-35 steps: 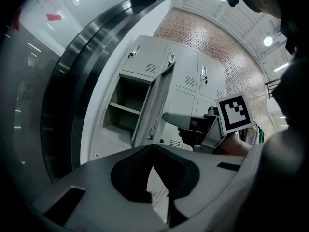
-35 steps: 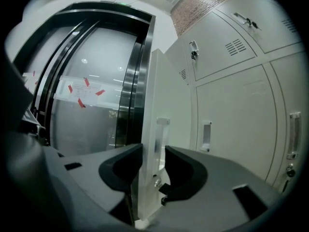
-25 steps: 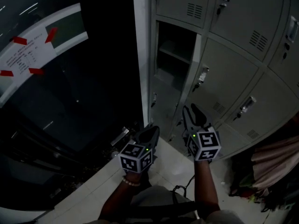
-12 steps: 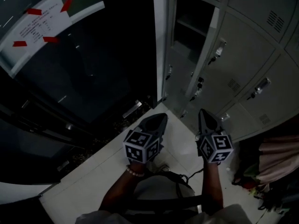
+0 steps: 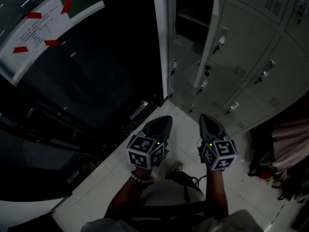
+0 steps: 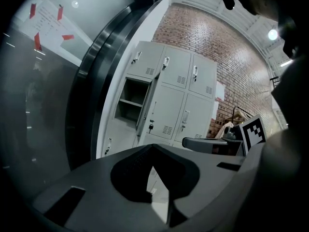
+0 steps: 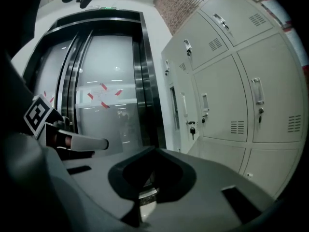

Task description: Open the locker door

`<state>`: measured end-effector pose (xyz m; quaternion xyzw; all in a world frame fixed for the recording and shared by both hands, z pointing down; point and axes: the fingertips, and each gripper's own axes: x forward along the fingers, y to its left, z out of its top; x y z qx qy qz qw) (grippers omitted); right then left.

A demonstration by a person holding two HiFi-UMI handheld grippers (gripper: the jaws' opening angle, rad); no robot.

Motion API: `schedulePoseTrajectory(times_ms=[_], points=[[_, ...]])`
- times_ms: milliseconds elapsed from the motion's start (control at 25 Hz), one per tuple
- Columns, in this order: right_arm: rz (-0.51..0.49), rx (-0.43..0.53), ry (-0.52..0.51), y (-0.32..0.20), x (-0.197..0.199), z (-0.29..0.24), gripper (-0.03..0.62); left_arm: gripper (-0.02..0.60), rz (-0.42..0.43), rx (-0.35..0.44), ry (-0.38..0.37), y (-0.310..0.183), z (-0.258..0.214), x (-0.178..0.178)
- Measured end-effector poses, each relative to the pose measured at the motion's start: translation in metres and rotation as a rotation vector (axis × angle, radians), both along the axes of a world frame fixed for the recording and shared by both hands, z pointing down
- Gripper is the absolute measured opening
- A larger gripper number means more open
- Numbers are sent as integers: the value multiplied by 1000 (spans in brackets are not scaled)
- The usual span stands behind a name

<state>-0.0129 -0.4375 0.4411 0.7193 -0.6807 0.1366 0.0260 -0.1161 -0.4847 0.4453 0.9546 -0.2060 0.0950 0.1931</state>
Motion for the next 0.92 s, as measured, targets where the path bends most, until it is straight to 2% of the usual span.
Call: schedulePoseTrajectory(times_ms=[360,640,920], points=[[75,2,30,21,-46,-20,0,-8,73,-7,45,18,-8,-30],[106,-7,45,34,-55,-23,0,-8,106,-6,65,27,-15,-36],[101,-6,47,31,-58,-23,0,-8,101,1,70,26,-19,-40]])
